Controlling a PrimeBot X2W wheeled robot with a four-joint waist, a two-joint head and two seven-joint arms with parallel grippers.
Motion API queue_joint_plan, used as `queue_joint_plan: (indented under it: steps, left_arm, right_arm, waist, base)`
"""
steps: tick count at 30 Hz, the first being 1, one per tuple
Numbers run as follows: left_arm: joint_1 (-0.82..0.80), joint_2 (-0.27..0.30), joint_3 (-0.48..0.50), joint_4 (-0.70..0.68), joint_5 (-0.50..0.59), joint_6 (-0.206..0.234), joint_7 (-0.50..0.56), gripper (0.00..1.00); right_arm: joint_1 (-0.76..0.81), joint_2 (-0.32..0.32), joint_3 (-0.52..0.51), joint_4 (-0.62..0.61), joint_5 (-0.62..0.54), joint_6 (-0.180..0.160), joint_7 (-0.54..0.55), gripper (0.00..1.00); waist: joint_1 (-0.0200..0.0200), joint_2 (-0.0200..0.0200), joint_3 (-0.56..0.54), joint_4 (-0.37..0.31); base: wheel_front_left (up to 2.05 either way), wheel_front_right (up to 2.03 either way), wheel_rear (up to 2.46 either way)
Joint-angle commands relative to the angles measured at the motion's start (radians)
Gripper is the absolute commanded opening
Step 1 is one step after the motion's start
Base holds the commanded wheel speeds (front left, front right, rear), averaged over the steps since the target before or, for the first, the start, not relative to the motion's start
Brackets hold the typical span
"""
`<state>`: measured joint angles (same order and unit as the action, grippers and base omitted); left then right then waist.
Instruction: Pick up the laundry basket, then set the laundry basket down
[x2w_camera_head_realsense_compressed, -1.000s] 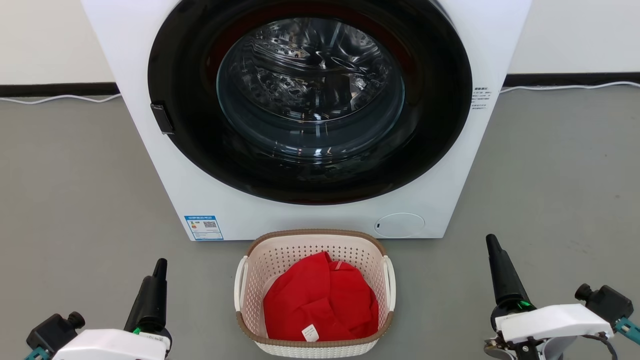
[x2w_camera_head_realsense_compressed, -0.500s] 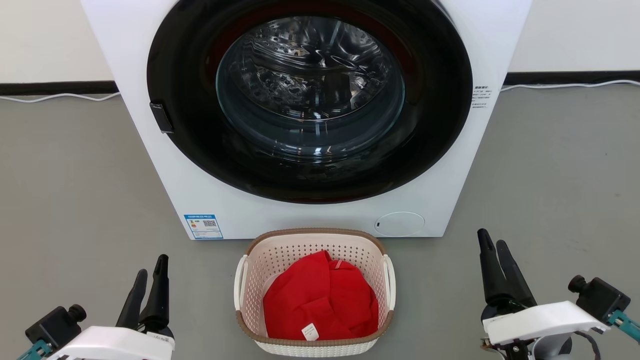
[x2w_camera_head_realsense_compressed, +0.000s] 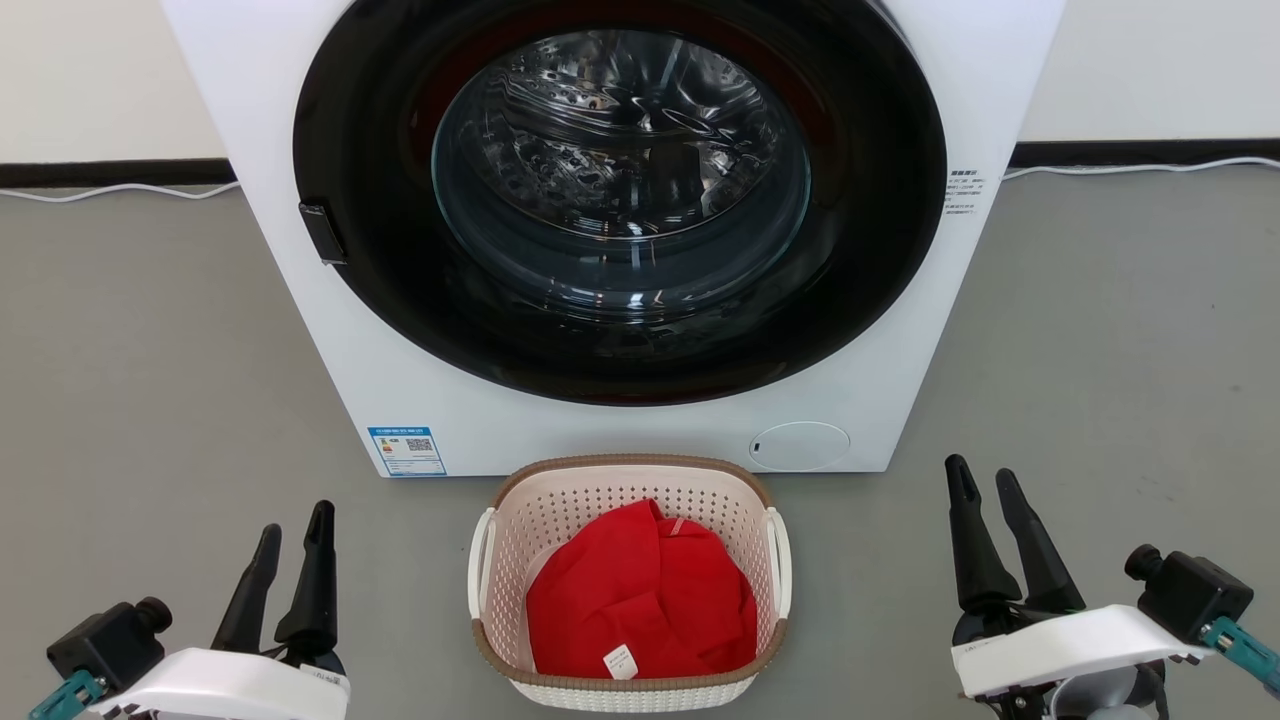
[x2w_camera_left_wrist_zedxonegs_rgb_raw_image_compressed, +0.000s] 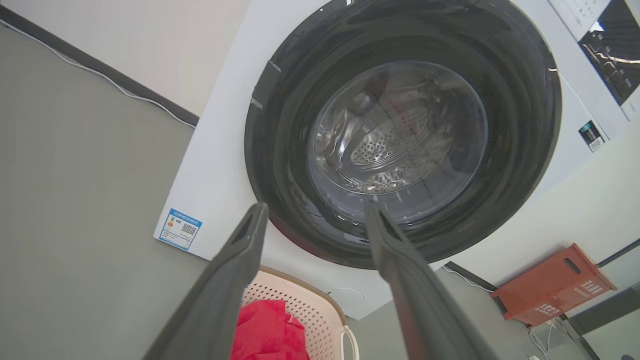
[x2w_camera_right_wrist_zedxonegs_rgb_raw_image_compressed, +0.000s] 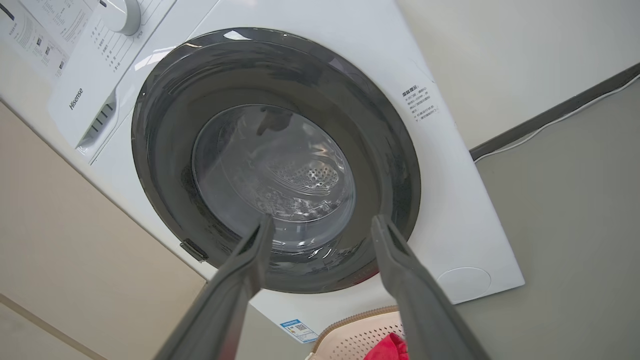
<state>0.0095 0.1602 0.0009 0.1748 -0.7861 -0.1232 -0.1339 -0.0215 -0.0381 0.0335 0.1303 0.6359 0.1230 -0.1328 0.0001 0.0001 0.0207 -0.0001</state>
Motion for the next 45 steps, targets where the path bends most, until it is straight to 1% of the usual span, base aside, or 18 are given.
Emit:
queue_joint_plan:
  steps: [1, 8, 13, 24, 38, 45]
  left_arm:
    - [-0.031, 0.024, 0.023, -0.036, 0.040, -0.005, -0.017, 1.00]
    - [-0.029, 0.034, 0.017, -0.039, 0.105, -0.006, -0.038, 1.00]
    - [-0.028, 0.042, 0.009, -0.041, 0.140, -0.006, -0.050, 1.00]
    - [-0.029, 0.057, 0.008, -0.046, 0.265, -0.007, -0.082, 1.00]
    - [-0.025, 0.081, 0.001, -0.067, 0.407, -0.007, -0.126, 1.00]
    - [-0.025, 0.079, 0.002, -0.062, 0.410, -0.007, -0.128, 1.00]
  right_arm:
    - [-0.038, -0.009, 0.014, -0.038, -0.047, 0.005, -0.019, 1.00]
    - [-0.038, -0.010, 0.017, -0.034, -0.137, 0.006, -0.039, 1.00]
    - [-0.037, -0.010, 0.020, -0.022, -0.181, 0.006, -0.051, 1.00]
    - [-0.039, -0.011, 0.017, -0.014, -0.308, 0.007, -0.083, 1.00]
    - [-0.039, -0.012, 0.026, -0.039, -0.485, 0.008, -0.127, 1.00]
    - [-0.037, -0.012, 0.026, -0.042, -0.493, 0.008, -0.129, 1.00]
  waist:
    - [0.0000, -0.0001, 0.001, -0.001]
    - [0.0000, -0.0001, 0.003, -0.002]
    - [0.0000, -0.0001, 0.002, -0.004]
    - [0.0000, -0.0001, 0.001, -0.006]
    - [0.0000, -0.0001, 0.008, -0.009]
    - [0.0000, -0.0001, 0.006, -0.011]
  base:
    - [0.00, 0.00, 0.00]
    - [0.00, 0.00, 0.00]
    - [0.00, 0.00, 0.00]
    - [0.00, 0.00, 0.00]
    - [0.00, 0.00, 0.00]
    - [0.00, 0.00, 0.00]
